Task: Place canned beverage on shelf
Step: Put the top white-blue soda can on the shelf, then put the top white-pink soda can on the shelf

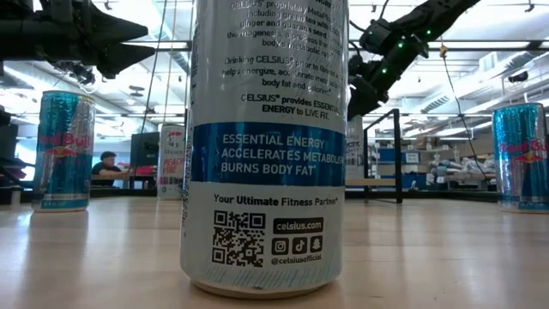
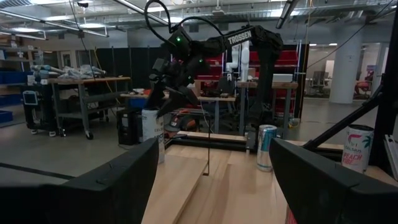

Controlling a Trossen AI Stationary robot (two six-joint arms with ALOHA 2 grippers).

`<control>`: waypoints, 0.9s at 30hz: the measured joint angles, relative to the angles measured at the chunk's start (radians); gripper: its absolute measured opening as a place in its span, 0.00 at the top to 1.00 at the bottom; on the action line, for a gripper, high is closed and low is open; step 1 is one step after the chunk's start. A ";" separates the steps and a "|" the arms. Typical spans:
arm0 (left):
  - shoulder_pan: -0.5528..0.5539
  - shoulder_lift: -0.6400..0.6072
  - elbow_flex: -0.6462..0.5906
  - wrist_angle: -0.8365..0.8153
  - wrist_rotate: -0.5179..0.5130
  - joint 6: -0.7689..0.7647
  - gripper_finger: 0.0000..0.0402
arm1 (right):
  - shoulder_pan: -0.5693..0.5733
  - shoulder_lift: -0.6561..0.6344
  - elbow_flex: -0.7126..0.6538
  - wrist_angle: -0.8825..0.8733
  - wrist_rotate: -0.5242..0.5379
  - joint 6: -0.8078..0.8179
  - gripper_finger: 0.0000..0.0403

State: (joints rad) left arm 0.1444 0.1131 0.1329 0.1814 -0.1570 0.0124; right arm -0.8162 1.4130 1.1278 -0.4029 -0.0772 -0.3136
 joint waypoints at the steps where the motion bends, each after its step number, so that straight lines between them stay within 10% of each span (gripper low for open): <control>1: 0.000 0.000 0.000 0.000 0.000 0.000 0.21 | 0.000 -0.003 0.000 0.000 0.008 -0.005 0.17; 27: 0.000 0.000 0.000 0.040 0.000 -0.101 0.21 | 0.032 -0.190 0.000 0.028 -0.081 0.075 0.17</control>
State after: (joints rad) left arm 0.1445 0.1131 0.1329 0.2209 -0.1571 -0.0886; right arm -0.7845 1.2232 1.1278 -0.3750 -0.1581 -0.2382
